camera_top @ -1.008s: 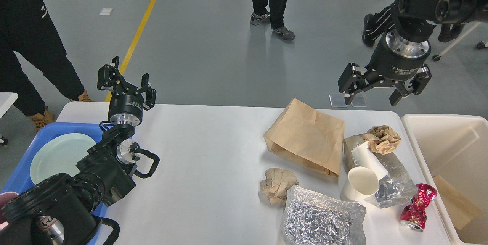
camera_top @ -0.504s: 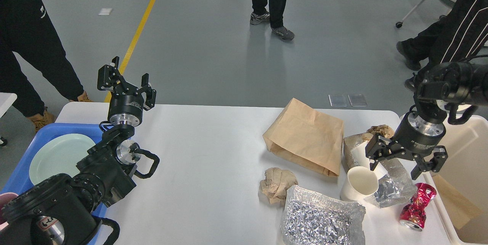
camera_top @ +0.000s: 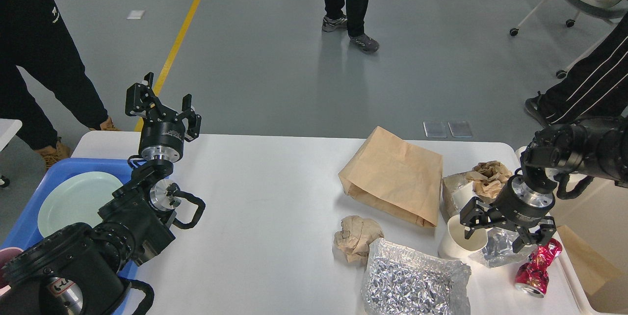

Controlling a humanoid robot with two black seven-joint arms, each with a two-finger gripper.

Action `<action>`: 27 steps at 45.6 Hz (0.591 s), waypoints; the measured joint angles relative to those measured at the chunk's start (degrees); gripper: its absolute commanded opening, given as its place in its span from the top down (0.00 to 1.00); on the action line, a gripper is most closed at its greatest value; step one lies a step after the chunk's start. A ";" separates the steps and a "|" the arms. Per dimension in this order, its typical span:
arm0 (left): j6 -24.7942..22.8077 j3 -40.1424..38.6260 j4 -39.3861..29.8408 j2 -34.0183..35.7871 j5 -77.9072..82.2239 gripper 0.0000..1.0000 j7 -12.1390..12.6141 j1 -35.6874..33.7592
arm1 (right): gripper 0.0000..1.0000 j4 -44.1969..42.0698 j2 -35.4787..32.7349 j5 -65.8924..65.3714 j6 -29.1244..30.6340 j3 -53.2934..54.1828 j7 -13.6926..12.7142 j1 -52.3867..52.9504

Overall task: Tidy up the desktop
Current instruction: 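Lower the right gripper onto the white paper cup and close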

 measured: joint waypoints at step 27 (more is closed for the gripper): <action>0.01 0.00 0.01 0.00 0.00 0.04 0.00 -0.01 | 1.00 0.52 -0.57 0.69 -7.90 0.21 -0.88 -2.61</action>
